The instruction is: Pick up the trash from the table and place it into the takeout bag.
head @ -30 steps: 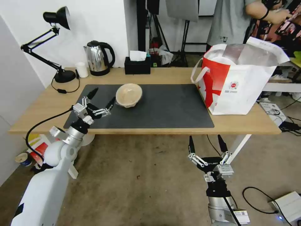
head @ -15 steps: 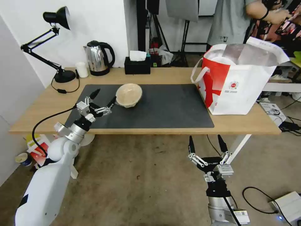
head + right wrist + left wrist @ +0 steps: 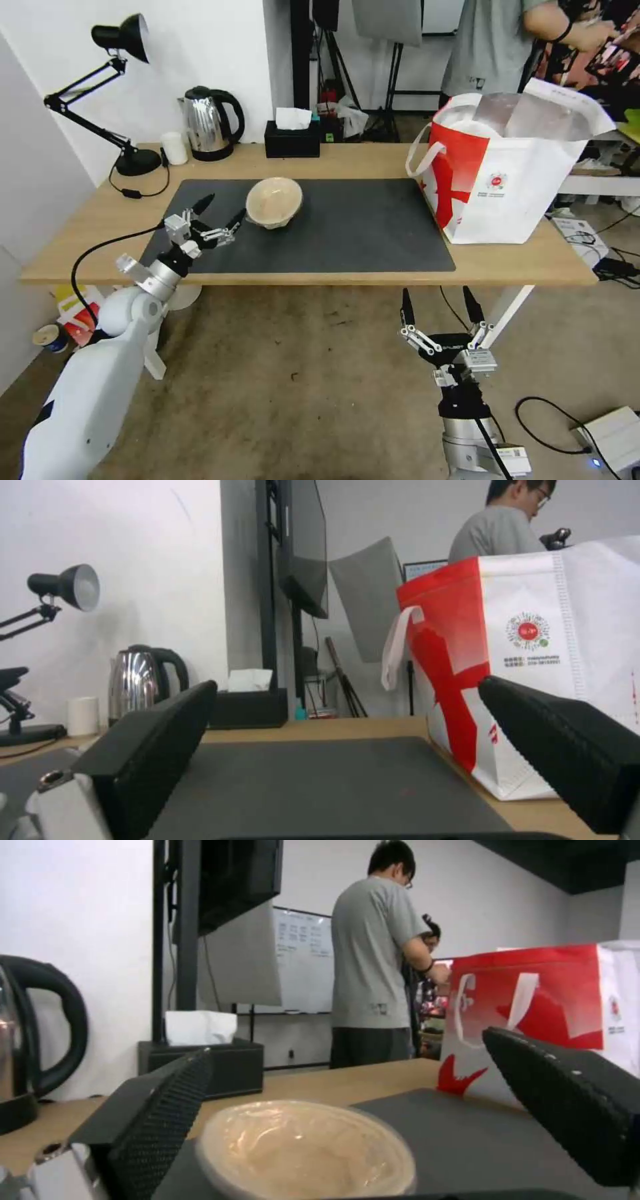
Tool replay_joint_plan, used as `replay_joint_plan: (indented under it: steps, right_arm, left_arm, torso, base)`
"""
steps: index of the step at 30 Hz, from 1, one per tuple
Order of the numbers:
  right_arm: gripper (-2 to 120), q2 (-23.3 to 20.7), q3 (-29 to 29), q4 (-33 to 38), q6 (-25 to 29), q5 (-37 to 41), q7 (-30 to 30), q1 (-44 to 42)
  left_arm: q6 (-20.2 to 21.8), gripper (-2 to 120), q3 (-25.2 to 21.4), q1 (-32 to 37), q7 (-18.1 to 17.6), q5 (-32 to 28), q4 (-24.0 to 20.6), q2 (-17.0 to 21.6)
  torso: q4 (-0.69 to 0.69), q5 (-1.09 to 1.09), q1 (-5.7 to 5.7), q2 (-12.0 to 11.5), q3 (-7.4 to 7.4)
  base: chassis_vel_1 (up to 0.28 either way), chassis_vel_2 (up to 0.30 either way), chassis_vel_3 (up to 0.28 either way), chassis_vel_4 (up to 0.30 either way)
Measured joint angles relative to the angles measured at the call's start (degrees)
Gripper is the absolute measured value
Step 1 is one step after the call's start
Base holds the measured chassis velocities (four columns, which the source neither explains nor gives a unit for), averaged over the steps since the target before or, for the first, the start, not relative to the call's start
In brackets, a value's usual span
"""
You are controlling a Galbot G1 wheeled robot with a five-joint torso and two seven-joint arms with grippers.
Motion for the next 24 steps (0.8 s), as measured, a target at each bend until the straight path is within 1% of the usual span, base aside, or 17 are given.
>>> replay_joint_plan:
  steps: [3, 6, 7, 10, 14, 20, 24]
  right_arm:
    - [100, 0.0, 0.0, 0.0, 0.0, 0.0, 0.0, 0.0]
    - [100, 0.0, 0.0, 0.0, 0.0, 0.0, 0.0, 0.0]
    - [100, 0.0, 0.0, 0.0, 0.0, 0.0, 0.0, 0.0]
    - [100, 0.0, 0.0, 0.0, 0.0, 0.0, 0.0, 0.0]
    - [100, 0.0, 0.0, 0.0, 0.0, 0.0, 0.0, 0.0]
    - [100, 0.0, 0.0, 0.0, 0.0, 0.0, 0.0, 0.0]
    - [100, 0.0, 0.0, 0.0, 0.0, 0.0, 0.0, 0.0]
  left_arm:
    - [0.6, 100, 1.1, -1.1, -0.2, -0.6, 0.4, -0.2]
    - [0.9, 100, 2.9, -3.5, -0.7, -0.8, 2.2, -0.7]
    - [0.9, 100, 2.9, -3.5, -0.7, -0.8, 2.2, -0.7]
    - [1.0, 100, 4.1, -5.3, -0.7, -0.7, 4.7, -0.7]
    - [1.1, 100, 4.5, -5.9, -0.7, -0.5, 6.0, -0.6]
    - [1.6, 100, 5.5, -7.2, -0.7, -0.5, 9.4, 0.1]
    - [2.4, 100, 5.9, -7.4, -0.7, -0.9, 10.4, 0.4]
  torso:
    - [0.00, 0.00, 0.00, 0.0, 0.00]
    - [-0.02, 0.00, 0.00, 0.0, 0.00]
    - [-0.02, 0.00, 0.00, 0.0, 0.00]
    - [-0.01, 0.00, 0.00, 0.0, 0.00]
    - [-0.01, -0.01, 0.00, 0.0, 0.00]
    - [0.00, 0.00, 0.00, 0.0, 0.00]
    - [0.00, 0.00, 0.00, 0.0, 0.00]
  base:
    - [0.000, 0.000, 0.000, 0.000]
    - [0.000, 0.000, 0.000, 0.000]
    - [0.000, 0.000, 0.000, 0.000]
    - [0.000, 0.000, 0.000, 0.000]
    - [0.000, 0.000, 0.000, 0.000]
    - [0.000, 0.000, 0.000, 0.000]
    - [0.000, 0.000, 0.000, 0.000]
